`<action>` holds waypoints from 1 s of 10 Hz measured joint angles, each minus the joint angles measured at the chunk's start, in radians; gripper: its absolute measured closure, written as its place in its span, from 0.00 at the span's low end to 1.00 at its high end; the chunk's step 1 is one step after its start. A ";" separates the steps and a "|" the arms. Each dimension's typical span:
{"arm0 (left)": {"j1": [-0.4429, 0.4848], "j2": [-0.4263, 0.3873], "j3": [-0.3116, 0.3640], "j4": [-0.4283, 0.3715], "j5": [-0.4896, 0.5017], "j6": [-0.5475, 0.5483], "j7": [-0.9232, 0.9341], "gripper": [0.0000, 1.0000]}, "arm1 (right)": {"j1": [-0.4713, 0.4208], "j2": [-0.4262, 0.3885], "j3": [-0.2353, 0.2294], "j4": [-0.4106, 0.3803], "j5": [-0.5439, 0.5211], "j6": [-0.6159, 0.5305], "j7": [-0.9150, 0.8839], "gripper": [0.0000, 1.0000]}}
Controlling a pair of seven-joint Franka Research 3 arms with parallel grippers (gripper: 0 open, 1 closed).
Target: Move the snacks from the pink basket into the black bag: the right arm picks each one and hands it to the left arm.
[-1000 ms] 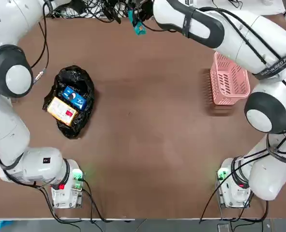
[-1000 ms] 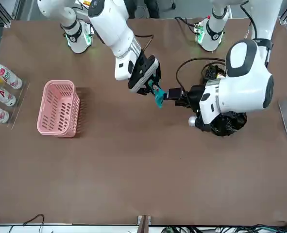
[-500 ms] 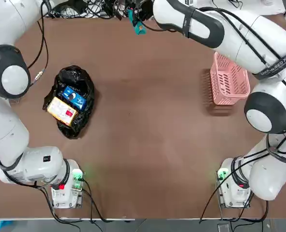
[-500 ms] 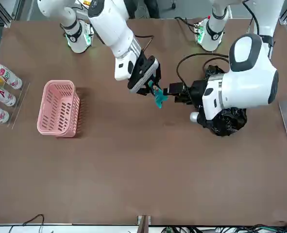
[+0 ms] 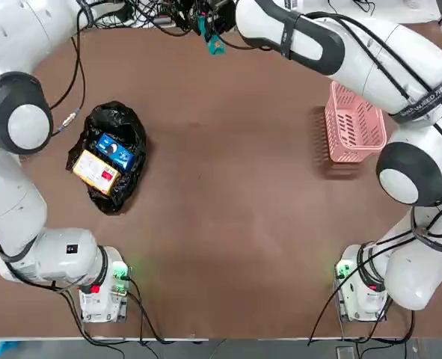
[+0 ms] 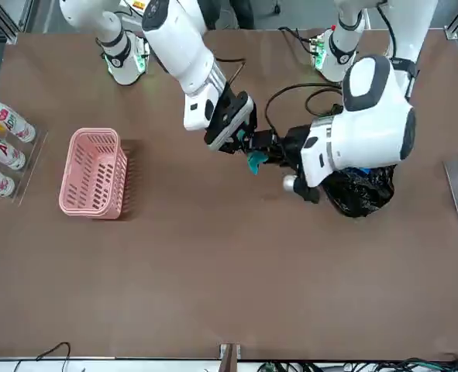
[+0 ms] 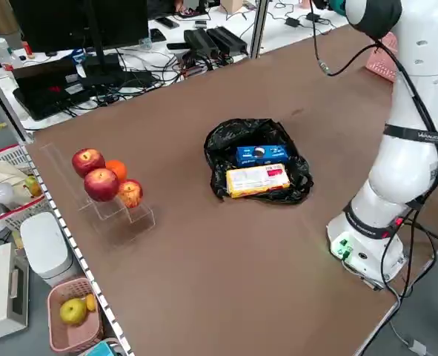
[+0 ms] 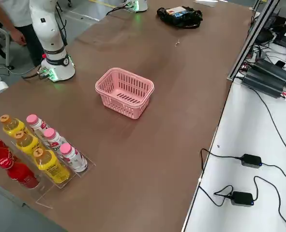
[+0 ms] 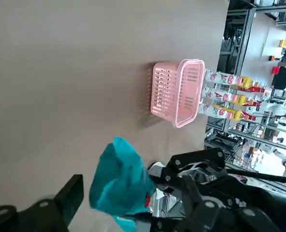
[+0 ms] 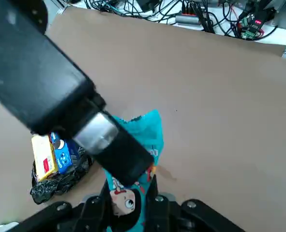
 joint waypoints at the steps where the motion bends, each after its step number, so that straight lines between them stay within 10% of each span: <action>1: 0.004 0.003 0.000 0.000 0.000 0.000 0.002 0.15 | 0.000 0.000 0.000 0.000 0.000 0.000 0.002 0.70; 4: 0.014 0.003 0.000 0.000 0.000 0.000 0.022 0.27 | 0.000 0.000 0.000 0.000 0.001 0.000 0.006 0.70; 6: 0.019 0.003 0.002 -0.003 0.004 -0.002 0.033 0.60 | 0.000 0.000 -0.002 0.001 0.001 0.000 0.007 0.70; 10: 0.018 0.003 0.001 -0.004 0.004 -0.003 0.038 0.72 | 0.000 0.001 -0.003 0.001 0.001 -0.001 0.017 0.70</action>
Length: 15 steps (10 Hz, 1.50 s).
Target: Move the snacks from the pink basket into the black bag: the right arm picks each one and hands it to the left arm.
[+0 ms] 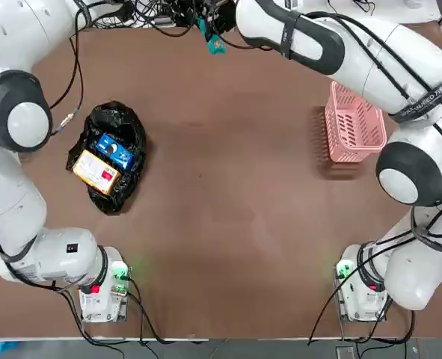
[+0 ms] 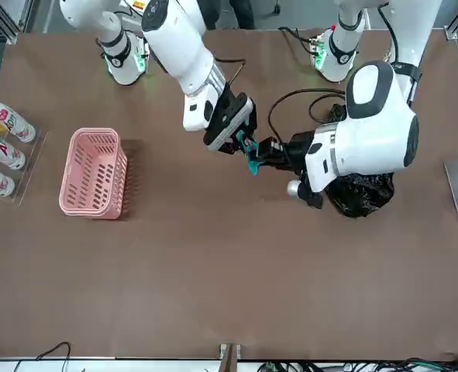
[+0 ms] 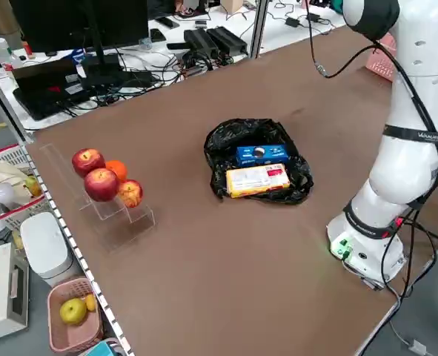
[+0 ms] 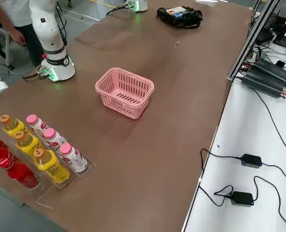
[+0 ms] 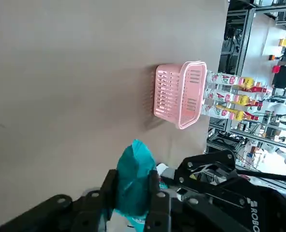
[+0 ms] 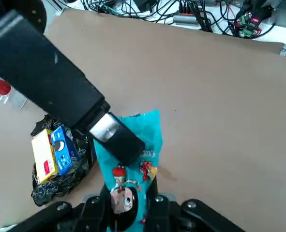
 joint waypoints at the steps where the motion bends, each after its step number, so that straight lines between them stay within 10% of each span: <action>1: 0.000 0.000 -0.001 0.000 0.000 0.000 0.000 0.74 | 0.000 0.000 0.000 0.000 0.000 0.000 0.002 0.68; 8: 0.004 0.000 0.003 0.000 0.000 -0.018 0.000 0.78 | 0.010 0.000 0.005 0.001 0.000 0.006 0.005 0.00; 15: 0.253 0.003 0.017 -0.004 0.177 -0.255 0.136 0.78 | -0.131 -0.023 -0.033 0.027 -0.007 -0.215 -0.002 0.00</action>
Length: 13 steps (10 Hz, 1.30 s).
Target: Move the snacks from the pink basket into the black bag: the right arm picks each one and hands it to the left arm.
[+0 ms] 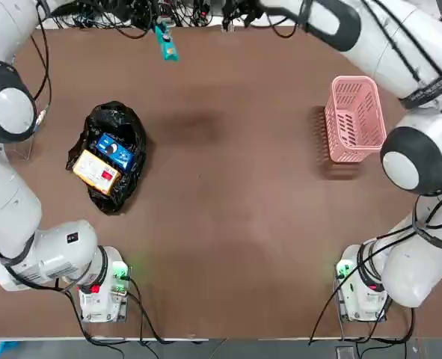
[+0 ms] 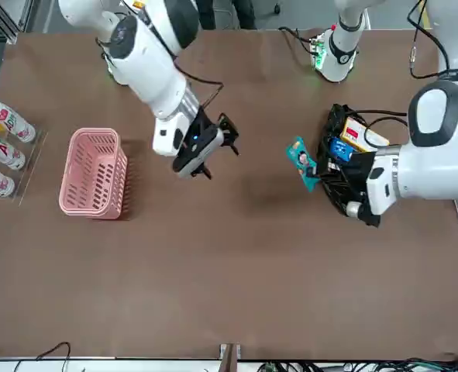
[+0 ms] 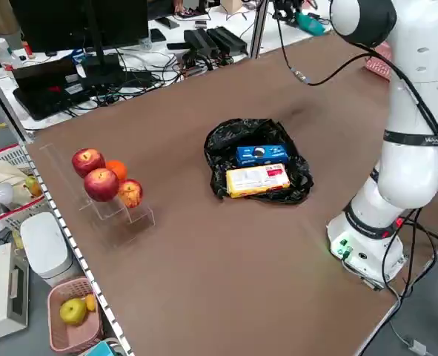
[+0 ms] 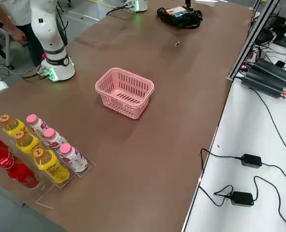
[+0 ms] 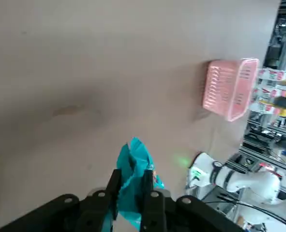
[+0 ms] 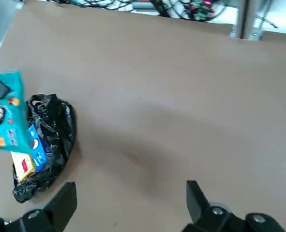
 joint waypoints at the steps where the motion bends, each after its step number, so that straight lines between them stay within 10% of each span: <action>1: 0.041 0.002 0.001 -0.010 0.037 -0.030 0.043 0.78 | -0.032 -0.023 -0.015 0.003 -0.030 -0.077 -0.005 0.00; 5: 0.185 0.035 0.003 -0.124 0.232 -0.046 0.256 0.78 | -0.146 -0.126 -0.049 -0.070 -0.251 -0.273 -0.006 0.00; 13: 0.452 0.043 0.004 -0.331 0.426 -0.077 0.524 0.78 | -0.520 -0.194 -0.055 -0.412 -0.366 -0.129 -0.280 0.00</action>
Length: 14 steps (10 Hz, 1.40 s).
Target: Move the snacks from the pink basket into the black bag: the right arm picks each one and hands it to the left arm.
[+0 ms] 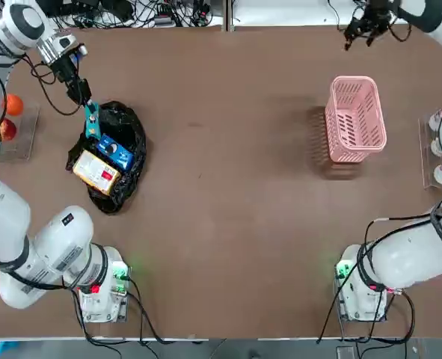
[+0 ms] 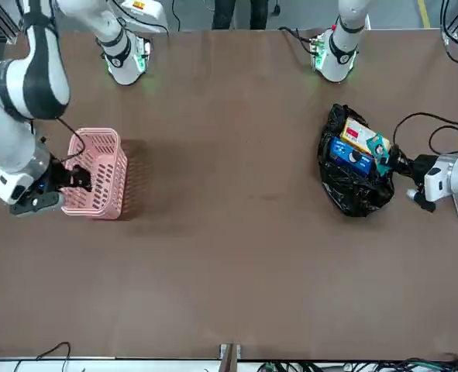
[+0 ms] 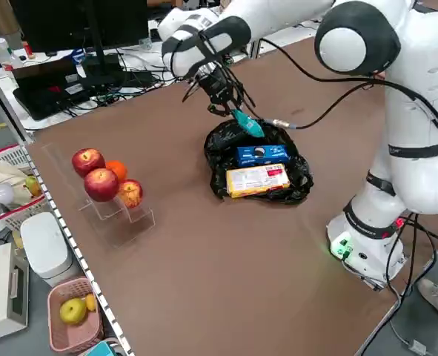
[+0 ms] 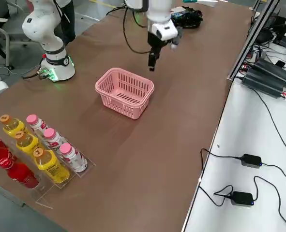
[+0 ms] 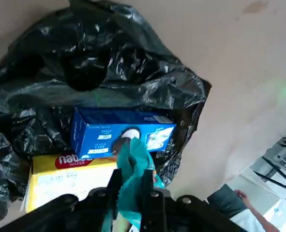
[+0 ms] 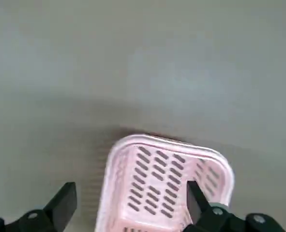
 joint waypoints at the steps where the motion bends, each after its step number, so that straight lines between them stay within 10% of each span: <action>1: -0.001 0.000 -0.001 -0.007 0.000 0.000 0.000 0.76 | -0.024 -0.004 0.000 -0.009 0.000 0.003 -0.022 0.00; 6: -0.002 0.006 -0.005 0.007 0.000 0.000 -0.005 0.02 | -0.035 -0.197 0.007 -0.013 -0.003 -0.202 -0.025 0.00; 14: -0.016 -0.141 -0.058 0.250 -0.004 -0.100 -0.321 0.00 | -0.035 -0.215 0.010 0.217 -0.062 -0.469 0.166 0.00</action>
